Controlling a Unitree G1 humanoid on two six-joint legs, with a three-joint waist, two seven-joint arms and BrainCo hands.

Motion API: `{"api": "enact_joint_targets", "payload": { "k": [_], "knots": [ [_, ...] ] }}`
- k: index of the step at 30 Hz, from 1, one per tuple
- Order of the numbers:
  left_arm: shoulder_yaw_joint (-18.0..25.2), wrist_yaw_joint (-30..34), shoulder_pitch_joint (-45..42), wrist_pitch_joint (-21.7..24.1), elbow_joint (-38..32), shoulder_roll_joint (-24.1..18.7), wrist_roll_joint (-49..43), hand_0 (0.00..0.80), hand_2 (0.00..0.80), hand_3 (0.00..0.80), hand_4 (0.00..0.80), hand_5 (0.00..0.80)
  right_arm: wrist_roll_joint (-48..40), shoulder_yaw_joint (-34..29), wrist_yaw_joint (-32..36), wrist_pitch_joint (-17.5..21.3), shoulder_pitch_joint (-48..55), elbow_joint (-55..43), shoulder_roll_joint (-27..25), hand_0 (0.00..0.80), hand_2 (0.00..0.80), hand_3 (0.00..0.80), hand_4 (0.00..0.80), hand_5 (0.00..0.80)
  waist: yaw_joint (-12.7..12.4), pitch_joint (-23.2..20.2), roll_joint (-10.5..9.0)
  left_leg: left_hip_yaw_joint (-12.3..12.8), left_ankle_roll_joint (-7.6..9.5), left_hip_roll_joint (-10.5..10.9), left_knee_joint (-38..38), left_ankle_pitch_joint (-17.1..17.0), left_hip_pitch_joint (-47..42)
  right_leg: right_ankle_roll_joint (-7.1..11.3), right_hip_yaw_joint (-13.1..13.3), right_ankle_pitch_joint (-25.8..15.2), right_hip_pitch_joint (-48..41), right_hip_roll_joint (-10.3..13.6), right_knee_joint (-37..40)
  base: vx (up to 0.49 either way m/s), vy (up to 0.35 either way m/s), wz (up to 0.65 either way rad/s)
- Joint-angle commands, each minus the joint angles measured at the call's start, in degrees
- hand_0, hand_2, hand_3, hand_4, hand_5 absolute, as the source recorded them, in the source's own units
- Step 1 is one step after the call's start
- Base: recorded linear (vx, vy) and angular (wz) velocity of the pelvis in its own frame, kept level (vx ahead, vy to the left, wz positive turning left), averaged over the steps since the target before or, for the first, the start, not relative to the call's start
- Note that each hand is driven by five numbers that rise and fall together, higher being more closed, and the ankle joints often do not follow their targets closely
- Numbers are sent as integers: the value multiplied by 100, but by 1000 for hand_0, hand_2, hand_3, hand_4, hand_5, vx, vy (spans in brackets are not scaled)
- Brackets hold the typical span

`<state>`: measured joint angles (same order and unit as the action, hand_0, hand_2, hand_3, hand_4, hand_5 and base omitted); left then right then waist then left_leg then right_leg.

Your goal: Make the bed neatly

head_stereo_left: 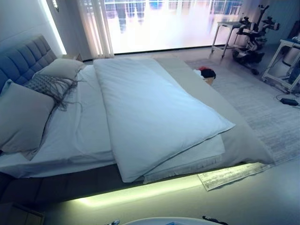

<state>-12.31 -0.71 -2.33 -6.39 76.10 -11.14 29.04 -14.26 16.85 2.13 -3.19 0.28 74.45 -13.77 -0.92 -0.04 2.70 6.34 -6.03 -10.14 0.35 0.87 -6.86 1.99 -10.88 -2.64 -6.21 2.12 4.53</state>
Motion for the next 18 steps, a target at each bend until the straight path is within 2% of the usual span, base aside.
{"api": "enact_joint_targets", "payload": {
  "k": [1, 3, 4, 6, 10, 12, 14, 16, 18],
  "knots": [
    [275, 31, 487, 160, 276, 125, 15, 0, 0, 0, 0, 0, -124, -25, -162, -25, -543, 276, 206, 0, 0, 0, 0, 0, -55, 614, -516, 304, 101, 347, 1401, -235, 773, -126, -203, 195, -248, 124, -80, 27, -62, 22],
    [339, 50, 446, 204, 288, 165, 89, 0, 0, 0, 0, 0, -14, -82, -148, -44, -529, 299, 152, 0, 0, 0, 0, 0, -137, 728, -438, 170, 119, 599, 1329, -342, 1057, -98, -164, 237, -299, 129, -165, 66, 36, 19],
    [378, 88, 404, 221, 288, 165, 87, 0, 0, 0, 0, 0, 30, -79, -127, -45, -540, 306, 129, 0, 0, 0, 0, 0, -166, 764, -376, 186, 112, 654, 1145, -445, 1125, -98, -112, 283, -322, 98, -195, 122, 84, 3],
    [389, 138, 314, 263, 290, 164, 71, 0, 0, 0, 0, 0, 174, -55, -71, 18, -542, 302, 88, 0, 0, 0, 0, 0, -248, 796, -231, 186, 32, 673, 535, -874, 1291, -118, -38, 354, -412, -29, -167, 178, 101, -1],
    [380, 175, 230, 425, 288, 178, 262, 0, 0, 0, 0, 0, 146, 41, -235, 123, -523, 238, 41, 0, 0, 0, 0, 0, -416, 853, -124, -124, -93, 590, -196, -1551, 1577, -181, 93, 480, -563, -151, -153, 170, 108, -3],
    [413, 226, 231, 492, 307, 209, 309, 0, 0, 0, 0, 0, 98, 25, -279, 197, -484, 250, 20, 0, 0, 0, 0, 0, -451, 852, -122, -127, -111, 502, -376, -1598, 1591, -183, 92, 576, -639, -134, -185, 163, 130, -25],
    [429, 266, 236, 516, 307, 222, 364, 0, 0, 0, 0, 0, 159, -22, -248, 280, -411, 259, -8, 0, 0, 0, 0, 0, -444, 841, -117, -17, -121, 383, -439, -1581, 1557, -181, 60, 692, -728, -112, -228, 174, 149, -30],
    [453, 256, 254, 512, 319, 222, 353, 0, 0, 0, 0, 0, 179, -56, -279, 305, -367, 298, 6, 0, 0, 0, 0, 0, -438, 799, -133, 117, -91, 307, -462, -1457, 1480, -157, 30, 811, -826, -47, -291, 202, 161, -4],
    [488, 203, 289, 458, 339, 195, 296, 0, 0, 0, 0, 0, 189, -103, -325, 273, -350, 392, 41, 0, 0, 0, 0, 0, -452, 698, -211, 268, 33, 338, -507, -1136, 1337, -64, -3, 894, -984, 111, -333, 267, 178, 13]
  ]
}}
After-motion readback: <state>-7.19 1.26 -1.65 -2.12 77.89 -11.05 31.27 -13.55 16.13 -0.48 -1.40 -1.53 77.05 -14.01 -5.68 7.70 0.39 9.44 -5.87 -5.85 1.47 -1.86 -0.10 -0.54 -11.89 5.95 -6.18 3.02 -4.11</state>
